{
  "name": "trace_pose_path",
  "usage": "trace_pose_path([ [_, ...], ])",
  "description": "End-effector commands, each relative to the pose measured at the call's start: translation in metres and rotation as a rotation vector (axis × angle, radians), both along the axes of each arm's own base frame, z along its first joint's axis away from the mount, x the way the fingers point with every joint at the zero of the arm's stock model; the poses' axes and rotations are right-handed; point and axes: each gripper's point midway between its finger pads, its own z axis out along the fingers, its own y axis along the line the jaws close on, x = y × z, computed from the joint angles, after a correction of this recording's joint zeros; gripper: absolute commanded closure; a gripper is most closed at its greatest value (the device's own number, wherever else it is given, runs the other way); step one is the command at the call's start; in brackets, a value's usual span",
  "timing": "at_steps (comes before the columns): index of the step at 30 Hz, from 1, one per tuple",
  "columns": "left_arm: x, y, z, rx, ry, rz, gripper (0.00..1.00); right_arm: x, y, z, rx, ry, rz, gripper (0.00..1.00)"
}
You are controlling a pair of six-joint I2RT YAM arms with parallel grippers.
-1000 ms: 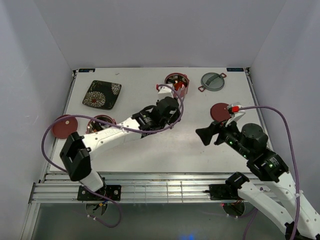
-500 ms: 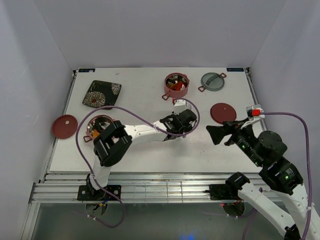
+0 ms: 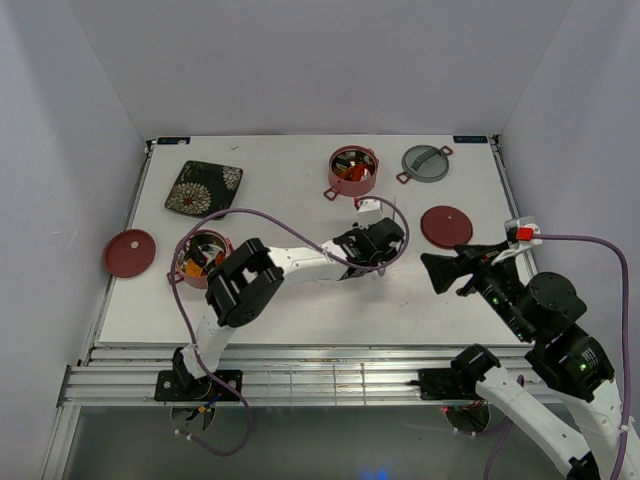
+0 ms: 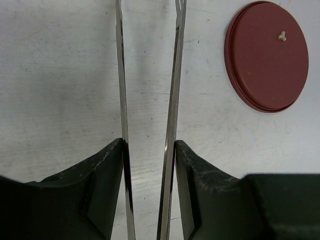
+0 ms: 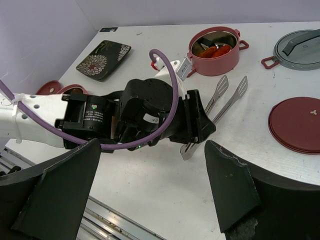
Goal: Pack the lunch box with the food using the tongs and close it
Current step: Place the clamp at the center of the board.
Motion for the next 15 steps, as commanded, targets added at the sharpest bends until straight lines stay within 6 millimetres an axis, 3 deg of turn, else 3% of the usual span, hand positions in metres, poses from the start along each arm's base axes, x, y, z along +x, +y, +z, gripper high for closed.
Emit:
trace_pose_path([
  [1,0.001,-0.011,0.017,-0.051,-0.020,0.009,0.45,-0.003,-0.005,0.017,0.015,-0.048,-0.008,0.10],
  [7,-0.003,-0.010,0.001,-0.057,0.008,0.023,0.43,-0.003,-0.003,0.017,0.017,-0.048,-0.002,0.10],
  [15,-0.007,-0.022,-0.005,-0.075,0.014,-0.022,0.39,-0.003,-0.004,0.016,0.020,-0.049,-0.007,0.10],
])
